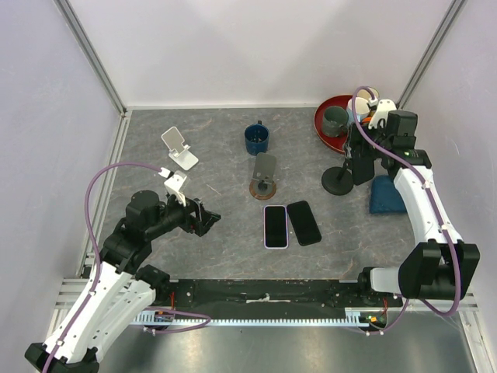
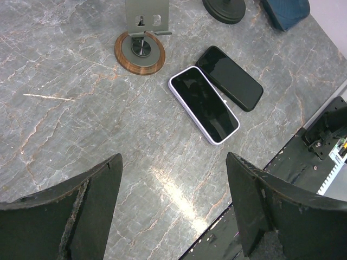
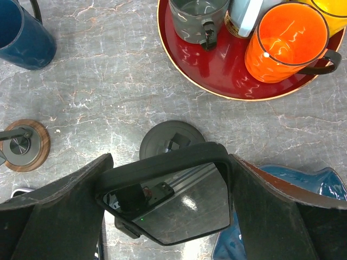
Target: Remove the phone from the phone stand
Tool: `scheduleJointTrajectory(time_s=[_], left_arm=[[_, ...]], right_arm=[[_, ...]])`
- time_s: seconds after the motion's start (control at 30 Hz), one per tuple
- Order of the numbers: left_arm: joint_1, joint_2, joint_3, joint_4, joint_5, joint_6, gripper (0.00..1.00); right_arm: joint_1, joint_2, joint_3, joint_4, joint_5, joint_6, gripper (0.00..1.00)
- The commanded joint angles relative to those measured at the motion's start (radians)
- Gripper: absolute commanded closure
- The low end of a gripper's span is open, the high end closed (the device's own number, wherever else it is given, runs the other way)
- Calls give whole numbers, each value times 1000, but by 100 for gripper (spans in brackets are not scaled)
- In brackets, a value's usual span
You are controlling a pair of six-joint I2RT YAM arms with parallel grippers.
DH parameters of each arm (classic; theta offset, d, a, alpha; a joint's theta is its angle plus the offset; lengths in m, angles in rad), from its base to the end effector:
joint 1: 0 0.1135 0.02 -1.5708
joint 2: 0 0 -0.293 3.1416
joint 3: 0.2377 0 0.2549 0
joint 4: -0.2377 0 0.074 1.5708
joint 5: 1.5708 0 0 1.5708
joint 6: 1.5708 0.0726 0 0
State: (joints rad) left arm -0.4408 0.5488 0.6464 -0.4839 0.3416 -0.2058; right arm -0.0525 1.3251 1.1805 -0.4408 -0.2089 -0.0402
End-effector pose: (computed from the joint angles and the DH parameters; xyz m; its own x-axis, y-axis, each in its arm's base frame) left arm 0.1186 -0.0829 0.2966 -0.4731 0.0103 -0.8810 0.5986 0.7374 -0.3128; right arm 0.3237 -0.0019 0.3413 -0.5464 -0.0106 -0.8374 -0.1433 0.9864 0.0810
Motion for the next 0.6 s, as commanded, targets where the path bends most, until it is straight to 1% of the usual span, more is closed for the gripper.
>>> scheduleJointTrajectory(time_s=[0.0,0.03,0.1,0.13,0.2,0.23,0.3,0.33,0.5,0.57], left_arm=[[-6,-6,-11,27,17,42,16],[-6,-6,-13,25,17,43,16],[-7,-4,-13,27,17,42,16],[-6,-4,-11,25,17,42,16],[-6,-1,-11,27,17,42,16],[-6,-3,-13,25,17,40,16],[-6,2,-13,27,17,42,16],[-6,0,-11,27,17,40,16],[-6,5,-11,30,16,40,16],[-6,5,-13,28,16,42,16]], right_arm=[[3,-24,-10,14,-58,10,15],[3,-27,-9,16,-64,11,18],[3,-43,-7,17,-64,10,23],[3,-49,-5,19,-63,13,28],[5,-67,-4,24,-64,17,34],[3,-75,-7,30,-66,20,40],[8,-102,-9,37,-64,22,47],[8,-115,-9,42,-60,22,53],[37,-158,17,45,-41,23,65],[46,-170,37,43,-41,26,67]])
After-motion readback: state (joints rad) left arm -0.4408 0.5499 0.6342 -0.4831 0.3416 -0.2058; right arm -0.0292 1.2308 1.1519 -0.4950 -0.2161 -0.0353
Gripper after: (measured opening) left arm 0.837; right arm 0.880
